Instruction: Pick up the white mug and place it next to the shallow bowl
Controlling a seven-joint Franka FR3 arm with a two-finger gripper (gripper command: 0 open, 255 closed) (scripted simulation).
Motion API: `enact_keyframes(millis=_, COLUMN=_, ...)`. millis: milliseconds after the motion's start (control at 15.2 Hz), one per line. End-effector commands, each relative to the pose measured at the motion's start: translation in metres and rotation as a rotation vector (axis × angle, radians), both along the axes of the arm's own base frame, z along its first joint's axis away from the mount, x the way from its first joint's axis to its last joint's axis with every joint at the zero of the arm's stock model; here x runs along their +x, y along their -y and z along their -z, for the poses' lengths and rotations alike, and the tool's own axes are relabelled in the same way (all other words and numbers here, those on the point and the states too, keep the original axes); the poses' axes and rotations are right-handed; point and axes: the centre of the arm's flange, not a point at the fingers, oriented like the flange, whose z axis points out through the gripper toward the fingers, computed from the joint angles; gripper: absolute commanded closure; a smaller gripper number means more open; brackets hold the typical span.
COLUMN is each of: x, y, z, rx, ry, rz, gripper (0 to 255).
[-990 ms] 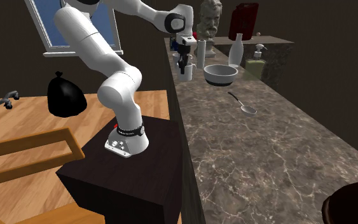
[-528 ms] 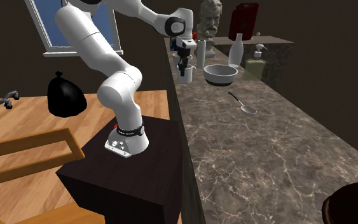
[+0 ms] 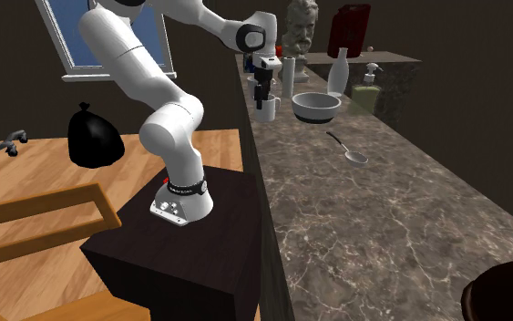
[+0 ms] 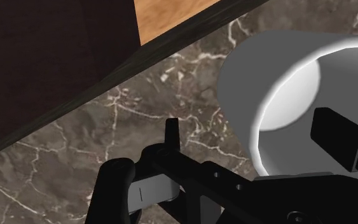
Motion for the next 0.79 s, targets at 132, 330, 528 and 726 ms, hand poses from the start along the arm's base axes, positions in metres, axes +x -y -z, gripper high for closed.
enact_keyframes(millis=132, x=0.001, y=0.000, z=-0.040, rx=0.000, ry=0.000, rz=0.000, gripper=0)
enact_keyframes(millis=330, x=0.001, y=0.000, z=-0.050, rx=0.000, ry=0.000, rz=0.000, gripper=0)
enact_keyframes(millis=528, x=0.001, y=0.000, z=-0.050, rx=0.000, ry=0.000, rz=0.000, gripper=0)
enact_keyframes(millis=726, x=0.001, y=0.000, z=-0.050, rx=0.000, ry=0.000, rz=0.000, gripper=0)
